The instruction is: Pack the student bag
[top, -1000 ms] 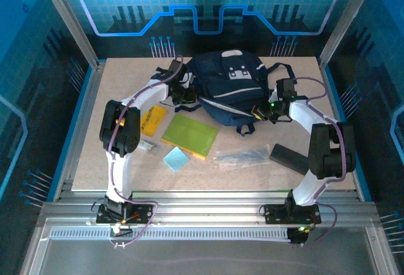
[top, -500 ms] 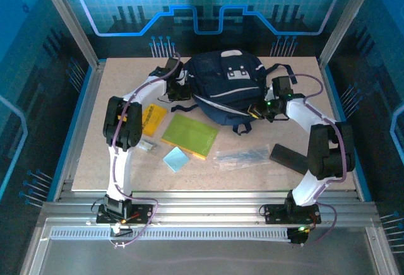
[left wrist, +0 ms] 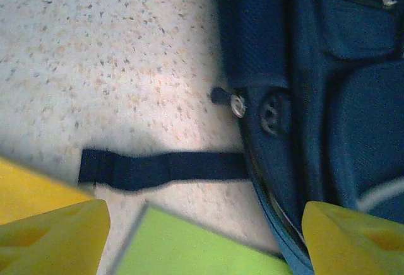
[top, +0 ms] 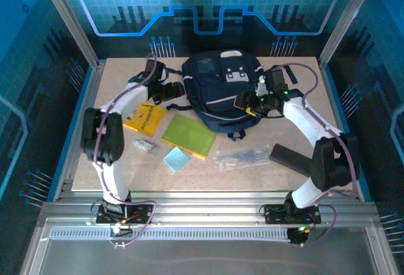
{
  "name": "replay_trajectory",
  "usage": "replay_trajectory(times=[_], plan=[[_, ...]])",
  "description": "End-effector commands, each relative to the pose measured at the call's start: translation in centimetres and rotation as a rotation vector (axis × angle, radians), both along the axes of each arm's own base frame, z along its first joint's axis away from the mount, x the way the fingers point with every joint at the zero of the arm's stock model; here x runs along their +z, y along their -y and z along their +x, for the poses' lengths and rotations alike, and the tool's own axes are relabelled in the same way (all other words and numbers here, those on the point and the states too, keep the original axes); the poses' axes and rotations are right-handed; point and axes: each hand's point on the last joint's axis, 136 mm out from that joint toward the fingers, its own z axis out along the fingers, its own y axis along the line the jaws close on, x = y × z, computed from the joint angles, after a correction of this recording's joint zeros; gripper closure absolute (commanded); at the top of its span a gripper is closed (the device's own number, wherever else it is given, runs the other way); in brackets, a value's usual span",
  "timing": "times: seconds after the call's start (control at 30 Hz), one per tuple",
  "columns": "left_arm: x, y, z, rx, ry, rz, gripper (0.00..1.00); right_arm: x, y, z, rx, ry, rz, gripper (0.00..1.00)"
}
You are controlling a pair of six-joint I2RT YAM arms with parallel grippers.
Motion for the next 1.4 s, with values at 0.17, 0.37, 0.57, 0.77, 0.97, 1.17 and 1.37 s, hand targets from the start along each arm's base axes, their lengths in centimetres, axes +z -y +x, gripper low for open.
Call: replay_trajectory(times=[0.17,0.37,0.57,0.77,0.97,1.17,1.37], plan=[[1.0,0.4,-7.4,0.05,-0.015,-0.101,0.18,-0.9,-4.6,-6.5,0.19,-0.038,-0.1,0.32],[-1.5,-1.1,-11.0,0.086,-0.083,-0.048,0.17,-4.2,-9.4,-8.9,0.245,-0.072,-0.134,0.32],[-3.2,-1.4,-13.5,0.172,-0.135,-0.111,0.17,-7.7,-12.9,-9.9,0.306,-0.091,-0.234,0.33],[-4.8,-0.4,-16.5,0.215,-0.209,-0.184,0.14,-11.5,-15.4,-10.9,0.366,-0.151,-0.265,0.34],[-6.0,-1.2,-17.5,0.31,-0.197,-0.191,0.14,-13.3,-17.7,-11.4,0.389,-0.201,-0.204,0.35],[-6.1,-2.7,-17.6,0.394,-0.164,-0.158,0.13,-12.2,-22.2,-11.2,0.441,-0.176,-0.062,0.35],[-5.4,-3.2,-16.8,0.422,-0.121,-0.163,0.13,-9.0,-24.1,-10.6,0.504,-0.118,0.032,0.36]])
